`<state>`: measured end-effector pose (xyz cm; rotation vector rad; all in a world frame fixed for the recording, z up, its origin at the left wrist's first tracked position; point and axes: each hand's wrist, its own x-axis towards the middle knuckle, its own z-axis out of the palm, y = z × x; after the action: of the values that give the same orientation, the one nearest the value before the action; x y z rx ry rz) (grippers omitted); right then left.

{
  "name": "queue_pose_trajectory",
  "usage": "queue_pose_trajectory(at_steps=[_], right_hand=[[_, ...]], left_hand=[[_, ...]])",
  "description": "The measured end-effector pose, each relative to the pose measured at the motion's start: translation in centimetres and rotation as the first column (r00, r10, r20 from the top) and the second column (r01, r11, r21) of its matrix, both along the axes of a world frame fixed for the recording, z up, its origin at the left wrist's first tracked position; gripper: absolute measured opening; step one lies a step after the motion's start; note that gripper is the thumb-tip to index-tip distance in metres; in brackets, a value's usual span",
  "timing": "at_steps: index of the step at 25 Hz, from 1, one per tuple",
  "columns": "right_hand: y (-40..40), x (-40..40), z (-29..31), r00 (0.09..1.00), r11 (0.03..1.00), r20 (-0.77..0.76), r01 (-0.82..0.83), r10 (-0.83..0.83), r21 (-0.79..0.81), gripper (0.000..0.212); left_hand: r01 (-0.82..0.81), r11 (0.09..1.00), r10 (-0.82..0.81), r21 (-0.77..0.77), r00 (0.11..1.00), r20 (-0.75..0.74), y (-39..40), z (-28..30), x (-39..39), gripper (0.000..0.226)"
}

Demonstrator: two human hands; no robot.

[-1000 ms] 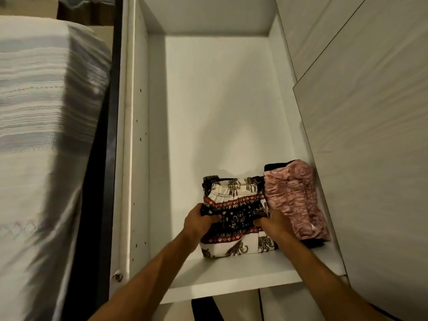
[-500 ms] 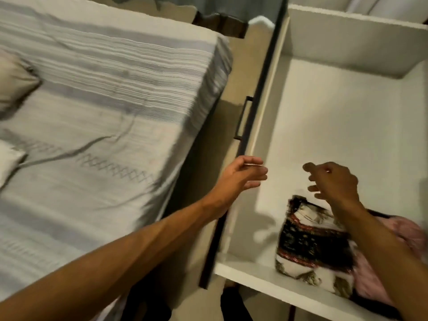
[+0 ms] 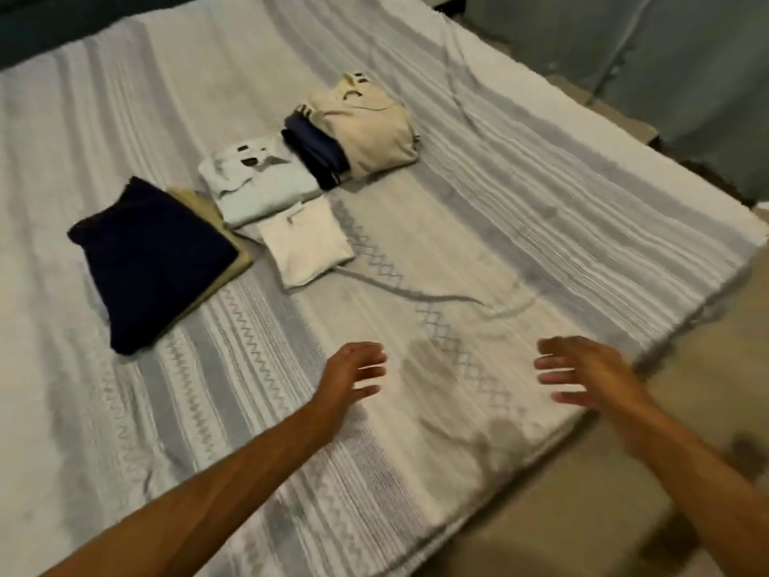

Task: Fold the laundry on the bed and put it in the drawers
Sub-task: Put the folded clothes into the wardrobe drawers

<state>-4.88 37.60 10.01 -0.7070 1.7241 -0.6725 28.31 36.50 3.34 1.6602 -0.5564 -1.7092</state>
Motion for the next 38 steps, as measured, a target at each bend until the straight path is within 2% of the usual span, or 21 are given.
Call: queue_pose_trajectory(at_steps=[2, 4, 7, 10, 13, 14, 16, 18, 21, 23, 26, 30, 35, 38], right_hand=[[-5.5, 7.1, -2.2, 0.984, 0.983, 0.039, -0.177, 0.176, 0.043, 0.067], [-11.0, 13.7, -5.2, 0.963, 0.959, 0.055, -0.269, 0.265, 0.089, 0.087], [-18.8, 21.8, -10.2, 0.962, 0.958, -0.033, -0.265, 0.27, 0.107, 0.083], [-25.6, 29.0, -14.5, 0.958, 0.967, -0.126, -0.253, 0.256, 0.044, 0.083], [-30.6, 32.9, -17.0, 0.994, 0.995, -0.074, -0.087, 0.084, -0.044, 0.081], [-31.9, 33.6, -17.2, 0.995, 0.996, -0.069, -0.077, 0.073, -0.054, 0.078], [-34.2, 34.2, -17.5, 0.99, 0.99, -0.043, -0.135, 0.134, -0.028, 0.07], [-35.1, 34.3, -17.9, 0.98, 0.979, 0.004, -0.2, 0.2, 0.04, 0.061], [-33.5, 33.7, -18.3, 0.958, 0.967, 0.188, -0.237, 0.216, 0.098, 0.042], [-31.2, 32.5, -17.8, 0.948, 0.965, 0.247, -0.236, 0.202, 0.114, 0.047], [-26.2, 28.7, -16.2, 0.941, 0.954, 0.254, -0.263, 0.222, 0.14, 0.059], [-18.1, 20.4, -12.4, 0.927, 0.954, 0.313, -0.262, 0.207, 0.145, 0.065], [-10.4, 5.0, -4.4, 0.928, 0.971, 0.301, -0.236, 0.22, 0.018, 0.055], [-5.3, -5.8, 1.9, 0.967, 0.993, 0.228, -0.096, 0.11, -0.074, 0.046]], left_hand=[[-0.177, 0.983, 0.176, 0.041, 0.984, 0.034, -4.3, -2.7, 7.5, 0.022], [-0.271, 0.961, 0.268, 0.062, 0.962, 0.055, -8.5, -5.3, 13.4, 0.018], [-0.309, 0.95, 0.306, 0.049, 0.951, 0.052, -14.5, -8.1, 19.0, 0.009], [-0.274, 0.961, 0.275, 0.024, 0.961, -0.029, -19.8, -10.5, 22.0, 0.018], [-0.196, 0.98, 0.197, 0.02, 0.972, -0.13, -23.6, -11.7, 21.8, 0.039], [-0.19, 0.982, 0.191, 0.022, 0.969, -0.159, -24.6, -11.9, 21.4, 0.043], [-0.214, 0.976, 0.218, 0.039, 0.96, -0.175, -26.3, -12.4, 20.5, 0.045], [-0.251, 0.966, 0.258, 0.068, 0.959, -0.121, -27.6, -13.0, 19.9, 0.043], [-0.225, 0.972, 0.229, 0.07, 0.972, -0.056, -27.1, -13.3, 19.8, 0.04], [-0.141, 0.988, 0.144, 0.066, 0.989, -0.039, -25.0, -12.7, 19.5, 0.042], [0.004, 0.999, -0.002, 0.043, 1.0, -0.031, -20.0, -10.9, 17.5, 0.051], [0.166, 0.986, -0.167, -0.029, 0.985, -0.029, -14.1, -7.6, 11.3, 0.059], [0.38, 0.919, -0.373, -0.11, 0.925, 0.075, -9.2, 0.1, -3.8, 0.048], [0.457, 0.873, -0.446, -0.17, 0.889, 0.1, -6.8, 5.3, -15.6, 0.048]])
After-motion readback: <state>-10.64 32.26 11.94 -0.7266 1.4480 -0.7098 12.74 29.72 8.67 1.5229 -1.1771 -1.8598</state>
